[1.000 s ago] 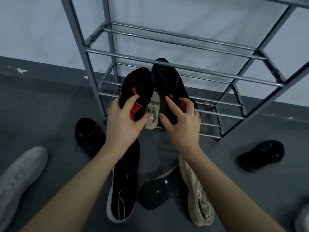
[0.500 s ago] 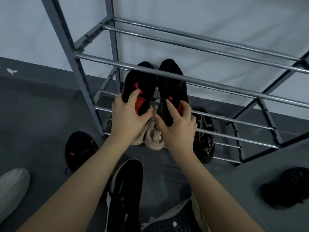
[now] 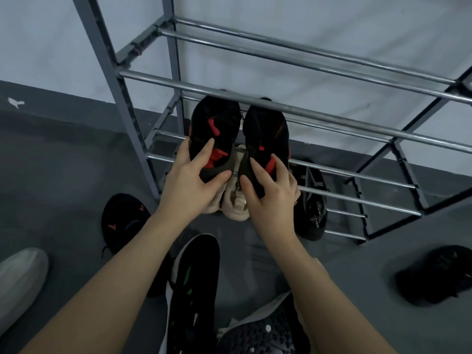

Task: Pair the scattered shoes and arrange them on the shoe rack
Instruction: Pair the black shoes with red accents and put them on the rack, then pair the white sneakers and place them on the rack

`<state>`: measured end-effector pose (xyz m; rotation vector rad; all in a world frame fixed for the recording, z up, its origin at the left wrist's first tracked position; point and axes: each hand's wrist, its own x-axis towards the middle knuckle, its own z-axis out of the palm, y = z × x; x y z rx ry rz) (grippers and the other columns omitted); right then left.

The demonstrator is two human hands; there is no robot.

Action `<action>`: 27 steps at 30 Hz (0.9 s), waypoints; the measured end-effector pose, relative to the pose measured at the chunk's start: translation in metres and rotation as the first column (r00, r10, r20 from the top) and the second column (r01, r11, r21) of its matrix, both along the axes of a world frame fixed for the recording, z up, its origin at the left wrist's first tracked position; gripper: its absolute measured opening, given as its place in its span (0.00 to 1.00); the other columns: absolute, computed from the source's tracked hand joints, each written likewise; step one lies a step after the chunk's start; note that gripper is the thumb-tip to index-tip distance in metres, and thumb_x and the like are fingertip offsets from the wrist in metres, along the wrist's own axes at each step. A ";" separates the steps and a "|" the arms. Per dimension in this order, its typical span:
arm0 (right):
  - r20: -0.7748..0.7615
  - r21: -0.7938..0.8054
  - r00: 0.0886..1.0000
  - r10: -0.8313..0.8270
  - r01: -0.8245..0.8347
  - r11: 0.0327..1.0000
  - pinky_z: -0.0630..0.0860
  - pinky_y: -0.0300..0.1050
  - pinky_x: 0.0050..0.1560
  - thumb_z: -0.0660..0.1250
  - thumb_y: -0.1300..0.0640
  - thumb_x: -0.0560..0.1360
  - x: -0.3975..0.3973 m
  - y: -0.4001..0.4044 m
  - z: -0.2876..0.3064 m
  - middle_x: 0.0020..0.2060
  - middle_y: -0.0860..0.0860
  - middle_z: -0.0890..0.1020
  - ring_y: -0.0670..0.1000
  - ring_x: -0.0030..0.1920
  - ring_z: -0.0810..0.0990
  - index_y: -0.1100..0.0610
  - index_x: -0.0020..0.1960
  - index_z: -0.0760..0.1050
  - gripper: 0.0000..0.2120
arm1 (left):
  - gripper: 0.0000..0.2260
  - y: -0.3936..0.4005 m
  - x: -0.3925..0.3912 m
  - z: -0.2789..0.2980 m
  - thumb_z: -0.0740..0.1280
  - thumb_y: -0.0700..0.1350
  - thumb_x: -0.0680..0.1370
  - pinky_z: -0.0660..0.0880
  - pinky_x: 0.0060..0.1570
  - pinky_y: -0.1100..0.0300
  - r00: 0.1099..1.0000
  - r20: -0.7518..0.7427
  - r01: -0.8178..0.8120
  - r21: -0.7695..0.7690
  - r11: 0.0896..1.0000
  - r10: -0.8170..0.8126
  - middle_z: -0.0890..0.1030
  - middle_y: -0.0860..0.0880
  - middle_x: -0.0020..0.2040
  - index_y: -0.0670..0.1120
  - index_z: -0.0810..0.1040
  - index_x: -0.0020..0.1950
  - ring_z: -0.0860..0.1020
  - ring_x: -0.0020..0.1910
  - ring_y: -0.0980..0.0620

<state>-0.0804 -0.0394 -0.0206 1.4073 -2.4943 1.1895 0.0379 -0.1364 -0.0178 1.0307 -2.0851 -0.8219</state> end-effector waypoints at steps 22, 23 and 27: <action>-0.267 0.136 0.963 0.049 -0.013 0.991 0.59 0.62 0.65 0.61 0.50 0.76 0.013 0.023 0.005 0.73 0.62 0.60 0.65 0.69 0.61 0.47 0.70 0.67 0.22 | 0.27 0.028 0.036 0.016 0.61 0.52 0.77 0.68 0.60 0.42 0.917 0.394 0.068 -0.291 0.954 0.055 0.62 0.37 0.71 0.46 0.60 0.74 0.63 0.68 0.36; -0.289 0.129 0.956 0.053 -0.016 0.992 0.60 0.62 0.65 0.62 0.51 0.76 0.018 0.030 0.003 0.73 0.62 0.60 0.64 0.69 0.61 0.47 0.70 0.67 0.22 | 0.26 0.035 0.044 0.015 0.60 0.53 0.77 0.69 0.59 0.42 0.920 0.387 0.065 -0.296 0.953 0.057 0.65 0.37 0.70 0.45 0.61 0.73 0.65 0.66 0.36; -0.268 0.144 0.954 0.132 -0.096 0.985 0.63 0.59 0.63 0.62 0.53 0.76 0.041 0.066 -0.008 0.71 0.60 0.63 0.63 0.67 0.64 0.48 0.70 0.67 0.22 | 0.27 0.072 0.078 0.003 0.57 0.55 0.76 0.69 0.59 0.43 0.923 0.383 0.053 -0.228 0.972 0.040 0.70 0.38 0.66 0.43 0.65 0.71 0.69 0.63 0.36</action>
